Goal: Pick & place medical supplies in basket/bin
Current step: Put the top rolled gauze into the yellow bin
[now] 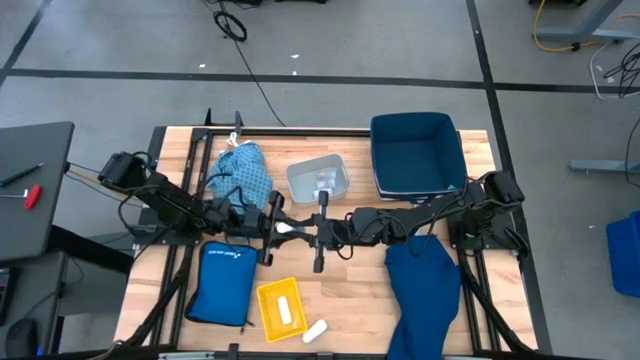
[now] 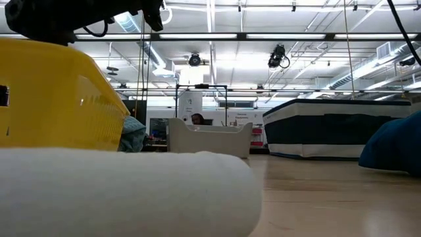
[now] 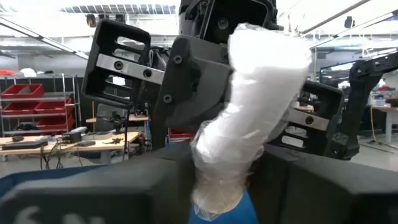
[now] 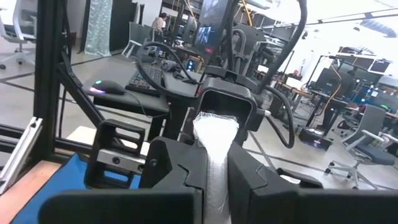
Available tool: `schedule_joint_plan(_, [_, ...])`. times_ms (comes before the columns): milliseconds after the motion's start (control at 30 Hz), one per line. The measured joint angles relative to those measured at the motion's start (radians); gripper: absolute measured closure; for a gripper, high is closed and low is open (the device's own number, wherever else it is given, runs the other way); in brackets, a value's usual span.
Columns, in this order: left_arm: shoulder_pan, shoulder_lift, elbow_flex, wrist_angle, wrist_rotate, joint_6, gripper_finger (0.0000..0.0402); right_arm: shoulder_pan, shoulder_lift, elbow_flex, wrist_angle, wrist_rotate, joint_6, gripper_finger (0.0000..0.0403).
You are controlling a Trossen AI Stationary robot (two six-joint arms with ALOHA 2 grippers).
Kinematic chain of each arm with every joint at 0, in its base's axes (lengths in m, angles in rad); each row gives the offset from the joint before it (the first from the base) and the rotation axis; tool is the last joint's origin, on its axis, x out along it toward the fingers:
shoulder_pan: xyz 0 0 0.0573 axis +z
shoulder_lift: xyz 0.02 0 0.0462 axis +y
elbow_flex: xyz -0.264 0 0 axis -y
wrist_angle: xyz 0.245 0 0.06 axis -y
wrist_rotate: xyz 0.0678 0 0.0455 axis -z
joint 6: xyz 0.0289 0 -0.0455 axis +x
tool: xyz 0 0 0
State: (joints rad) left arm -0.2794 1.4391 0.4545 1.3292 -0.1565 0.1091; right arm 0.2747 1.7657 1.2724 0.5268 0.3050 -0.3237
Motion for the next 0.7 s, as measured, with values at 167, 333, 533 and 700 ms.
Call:
schedule_joint_plan(167, [-0.003,0.000,0.000,-0.003,-0.019,0.029,0.0351,0.000,0.000,0.000,-0.001,0.001,-0.007,0.0373])
schedule_joint_plan(333, [-0.003,-0.001,0.000,-0.021,-0.022,0.048,0.0351,0.001,0.000,0.000,-0.005,0.000,-0.008,0.0369])
schedule_joint_plan(533, [-0.003,-0.002,0.002,-0.063,-0.030,0.049,0.0351,0.003,0.002,-0.002,-0.014,0.012,-0.005,0.0273])
schedule_joint_plan(700, [-0.001,0.000,0.001,-0.129,-0.073,0.052,0.0351,0.005,0.000,0.000,-0.012,0.083,0.015,0.0193])
